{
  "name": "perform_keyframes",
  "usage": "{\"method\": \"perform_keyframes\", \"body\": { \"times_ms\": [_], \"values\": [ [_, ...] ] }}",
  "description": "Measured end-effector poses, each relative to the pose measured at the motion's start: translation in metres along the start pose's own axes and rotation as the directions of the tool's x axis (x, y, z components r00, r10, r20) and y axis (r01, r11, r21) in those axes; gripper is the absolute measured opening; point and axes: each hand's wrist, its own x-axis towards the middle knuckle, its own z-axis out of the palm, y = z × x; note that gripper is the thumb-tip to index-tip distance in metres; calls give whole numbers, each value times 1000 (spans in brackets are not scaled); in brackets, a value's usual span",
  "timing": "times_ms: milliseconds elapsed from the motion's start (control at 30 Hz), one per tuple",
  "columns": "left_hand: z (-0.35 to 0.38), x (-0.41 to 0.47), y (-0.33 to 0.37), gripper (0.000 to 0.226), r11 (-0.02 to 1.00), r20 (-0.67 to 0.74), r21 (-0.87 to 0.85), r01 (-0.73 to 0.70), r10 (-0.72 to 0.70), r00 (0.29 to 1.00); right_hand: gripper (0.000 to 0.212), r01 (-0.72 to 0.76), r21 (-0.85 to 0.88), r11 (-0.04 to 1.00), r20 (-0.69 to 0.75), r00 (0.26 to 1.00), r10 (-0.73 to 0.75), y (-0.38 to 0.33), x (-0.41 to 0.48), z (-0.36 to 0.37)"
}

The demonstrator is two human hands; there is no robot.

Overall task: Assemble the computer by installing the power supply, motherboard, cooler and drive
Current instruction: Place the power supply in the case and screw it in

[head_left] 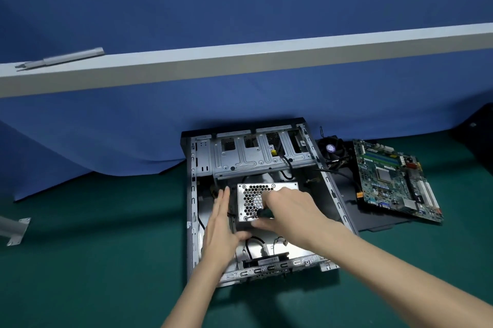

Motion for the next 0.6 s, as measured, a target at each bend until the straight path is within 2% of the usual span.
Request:
{"method": "perform_keyframes", "body": {
  "times_ms": [100,167,233,333,433,500,600],
  "values": [
    [8,4,-2,94,991,84,-16,131,-129,988,23,106,-80,991,-7,994,-107,-4,-1,3],
    [14,8,2,83,987,28,60,151,-153,988,28,50,-1,999,-43,998,-50,-8,-2,8],
    [17,11,4,79,978,-16,155,137,-136,991,38,-64,100,993,-98,993,73,-8,-1,15],
    [18,10,5,76,983,-11,140,120,-120,993,34,-201,219,955,-125,965,232,-9,-3,18],
    [13,9,7,84,985,13,97,141,-143,990,27,-188,278,942,-52,976,210,-3,-7,12],
    [10,9,12,98,973,39,169,157,-166,985,22,-187,440,878,-5,977,211,15,-10,3],
    [15,11,21,109,942,-24,334,41,-35,999,22,-205,728,654,-50,936,349,65,-14,-14]
  ]
}}
